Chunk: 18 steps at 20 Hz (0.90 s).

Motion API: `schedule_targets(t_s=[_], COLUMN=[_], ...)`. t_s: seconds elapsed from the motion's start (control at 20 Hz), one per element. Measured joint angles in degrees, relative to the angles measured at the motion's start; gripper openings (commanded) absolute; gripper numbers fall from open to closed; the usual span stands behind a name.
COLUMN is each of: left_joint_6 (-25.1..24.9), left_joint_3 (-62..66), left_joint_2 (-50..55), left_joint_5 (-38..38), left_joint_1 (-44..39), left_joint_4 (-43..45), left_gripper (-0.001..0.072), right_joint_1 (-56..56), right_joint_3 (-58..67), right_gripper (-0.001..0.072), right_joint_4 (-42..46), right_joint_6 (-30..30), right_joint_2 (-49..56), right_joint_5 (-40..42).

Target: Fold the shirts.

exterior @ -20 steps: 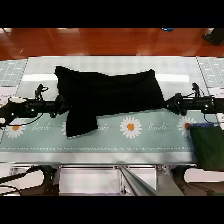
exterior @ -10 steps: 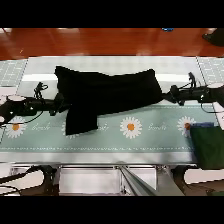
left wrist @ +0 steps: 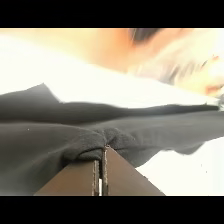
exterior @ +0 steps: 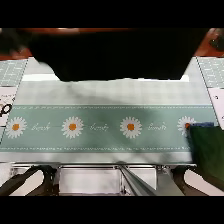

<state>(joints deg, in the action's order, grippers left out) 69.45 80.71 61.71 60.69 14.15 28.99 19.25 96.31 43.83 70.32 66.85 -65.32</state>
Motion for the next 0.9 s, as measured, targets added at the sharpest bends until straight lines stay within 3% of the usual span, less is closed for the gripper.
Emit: schedule_targets(t_s=[0.25,0.5,0.9], left_joint_6=[1.33,1.7,4.11], left_joint_3=[16.55,22.88,22.82], left_joint_2=[-8.39,-20.24,-31.47], left_joint_5=[4.33,7.04,9.9], left_joint_1=[2.69,8.74,6.27], left_joint_4=[0.57,4.09,15.89], left_gripper=[0.0018,0.0018,0.0018], right_joint_1=[0.0,0.0,0.0], right_joint_3=[5.38,6.47,3.41], right_gripper=[0.0025,0.0025,0.0025], right_joint_4=[7.61,15.52,21.73], right_joint_6=[1.62,4.59,9.46], right_joint_2=[-16.57,-29.35,-35.69], right_joint_5=[1.55,0.33,-11.28])
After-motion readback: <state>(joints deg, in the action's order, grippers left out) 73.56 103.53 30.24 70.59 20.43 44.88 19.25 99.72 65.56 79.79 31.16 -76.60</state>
